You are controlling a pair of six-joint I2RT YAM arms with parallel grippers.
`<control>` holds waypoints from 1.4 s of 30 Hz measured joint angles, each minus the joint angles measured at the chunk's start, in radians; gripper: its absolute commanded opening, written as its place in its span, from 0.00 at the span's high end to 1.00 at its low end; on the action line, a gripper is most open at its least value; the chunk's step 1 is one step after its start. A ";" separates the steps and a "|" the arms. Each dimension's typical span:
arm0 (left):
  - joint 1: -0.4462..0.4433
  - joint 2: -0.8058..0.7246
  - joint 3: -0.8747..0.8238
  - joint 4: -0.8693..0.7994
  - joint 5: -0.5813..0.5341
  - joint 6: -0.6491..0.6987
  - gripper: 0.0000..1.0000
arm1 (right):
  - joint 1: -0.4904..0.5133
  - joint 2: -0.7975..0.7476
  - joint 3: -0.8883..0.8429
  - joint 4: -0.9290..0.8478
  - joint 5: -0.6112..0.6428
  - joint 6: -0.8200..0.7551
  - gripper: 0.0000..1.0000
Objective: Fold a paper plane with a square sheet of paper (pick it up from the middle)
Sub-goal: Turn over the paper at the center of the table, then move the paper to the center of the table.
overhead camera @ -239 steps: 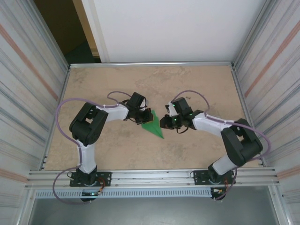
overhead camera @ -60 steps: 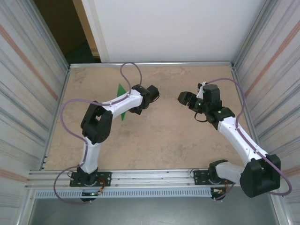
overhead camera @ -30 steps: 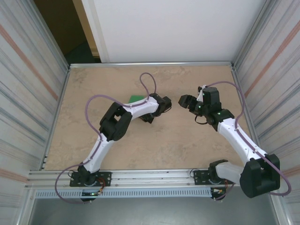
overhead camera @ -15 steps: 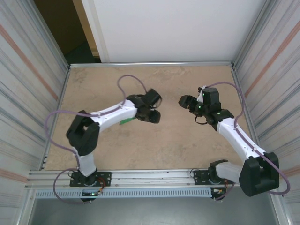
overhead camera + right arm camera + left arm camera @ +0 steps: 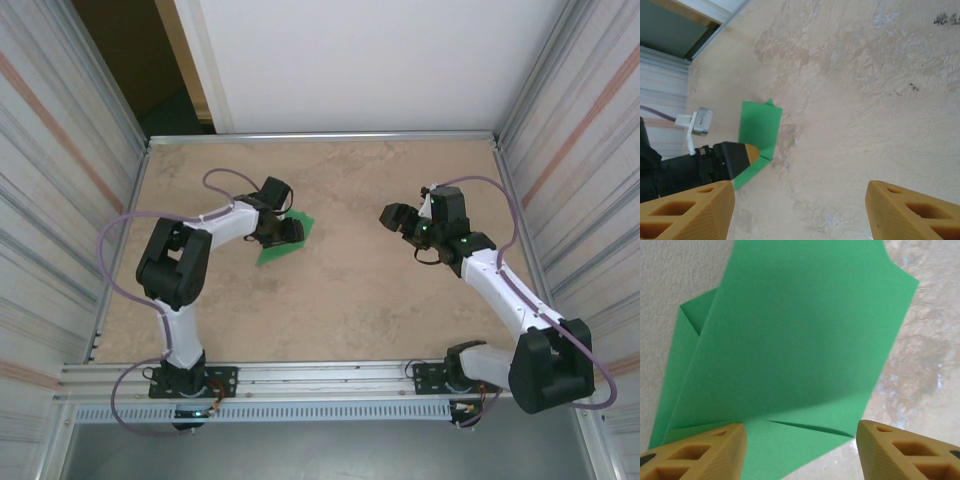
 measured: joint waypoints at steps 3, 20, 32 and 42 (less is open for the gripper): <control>0.000 0.004 0.005 0.000 -0.008 0.003 0.38 | 0.000 0.005 0.000 0.002 0.000 0.000 0.31; 0.028 -0.082 -0.019 0.033 0.005 0.012 0.36 | 0.000 0.022 -0.006 0.019 -0.008 0.000 0.32; 0.049 -0.036 -0.041 0.043 0.024 0.011 0.36 | 0.000 0.022 -0.011 0.019 -0.009 0.000 0.32; 0.048 -0.017 -0.052 0.078 0.087 -0.005 0.37 | 0.000 0.054 -0.011 0.018 -0.024 0.000 0.32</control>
